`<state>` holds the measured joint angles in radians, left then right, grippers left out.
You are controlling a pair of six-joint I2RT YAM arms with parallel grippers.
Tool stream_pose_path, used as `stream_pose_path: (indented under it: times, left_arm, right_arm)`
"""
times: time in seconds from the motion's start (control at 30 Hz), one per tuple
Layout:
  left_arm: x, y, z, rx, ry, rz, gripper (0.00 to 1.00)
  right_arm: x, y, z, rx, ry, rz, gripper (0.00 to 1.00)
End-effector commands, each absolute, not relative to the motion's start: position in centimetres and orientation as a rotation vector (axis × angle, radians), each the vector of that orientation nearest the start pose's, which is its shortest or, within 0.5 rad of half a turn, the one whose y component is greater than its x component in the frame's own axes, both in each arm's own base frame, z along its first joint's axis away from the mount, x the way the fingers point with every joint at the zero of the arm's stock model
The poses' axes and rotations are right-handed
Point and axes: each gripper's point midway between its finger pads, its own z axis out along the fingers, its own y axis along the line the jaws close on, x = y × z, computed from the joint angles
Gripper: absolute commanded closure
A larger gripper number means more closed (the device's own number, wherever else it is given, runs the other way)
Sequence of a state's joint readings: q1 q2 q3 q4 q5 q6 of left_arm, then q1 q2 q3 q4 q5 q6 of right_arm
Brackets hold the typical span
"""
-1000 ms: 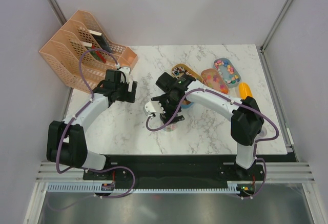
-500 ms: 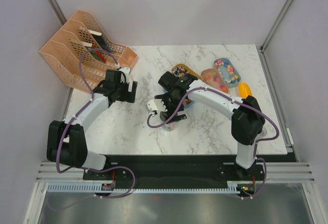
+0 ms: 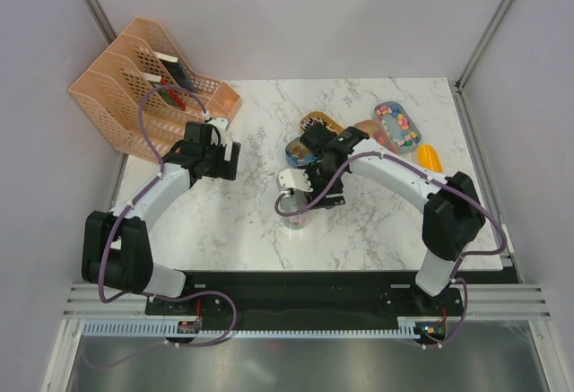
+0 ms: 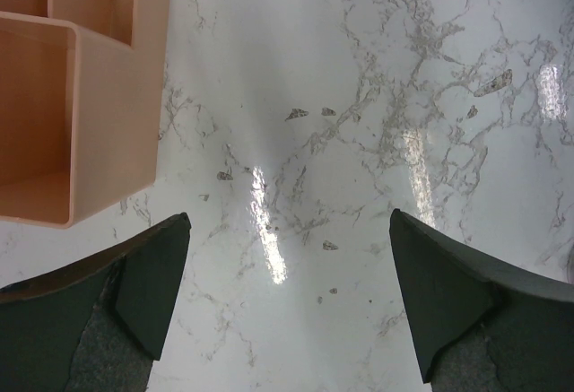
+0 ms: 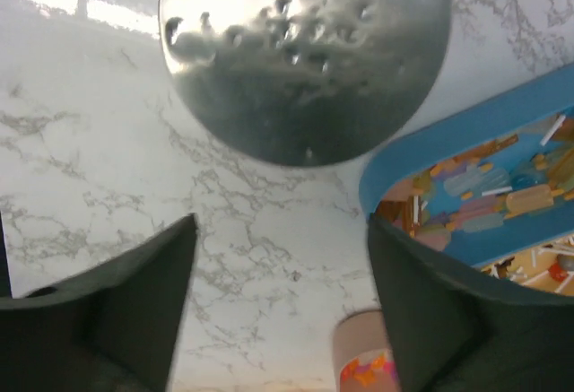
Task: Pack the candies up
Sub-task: Close the bottle lid on the packing bottle.
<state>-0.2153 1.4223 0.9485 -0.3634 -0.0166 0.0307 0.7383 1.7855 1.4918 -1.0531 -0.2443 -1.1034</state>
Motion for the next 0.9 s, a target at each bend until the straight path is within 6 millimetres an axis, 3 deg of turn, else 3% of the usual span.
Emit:
stream_pose_path:
  times: [0.0,0.03,0.07,0.2,0.33,0.43,0.57,0.73,0.87]
  left_arm:
    - [36.1,-7.3,10.9,0.282,2.348,-0.071,0.01]
    - [36.1,-7.4,10.9,0.281,2.347,-0.074,0.01]
    - [36.1,-7.4,10.8,0.281,2.348,-0.075,0.01]
    - [36.4,-7.5,10.8,0.28,2.349,-0.082,0.01]
    - [36.3,-7.6,10.5,0.28,2.358,-0.084,0.01]
    - [35.8,-7.4,10.0,0.282,2.368,-0.079,0.02]
    - [34.8,-7.0,9.3,0.271,2.377,-0.064,0.03]
    - [34.2,-7.8,8.7,0.28,2.383,-0.129,0.05]
    - [33.1,-8.6,7.6,0.304,2.39,-0.193,0.09]
  right_arm:
    - [26.8,23.3,14.1,-2.215,1.702,0.267,0.27]
    - [27.0,23.4,14.8,-2.184,1.707,0.27,0.43]
    - [27.0,23.8,15.3,-2.167,1.703,0.282,0.98]
    - [27.3,27.8,18.6,-2.026,1.657,0.402,1.0]
    - [25.6,31.2,17.0,-2.103,1.632,0.471,1.0]
    - [24.6,32.4,15.9,-2.137,1.642,0.522,1.0]
    - [23.7,32.7,14.4,-2.191,1.631,0.536,1.0]
    - [23.4,31.2,10.9,-2.271,1.686,0.492,1.0]
    - [23.9,31.2,11.0,-2.257,1.69,0.457,1.0]
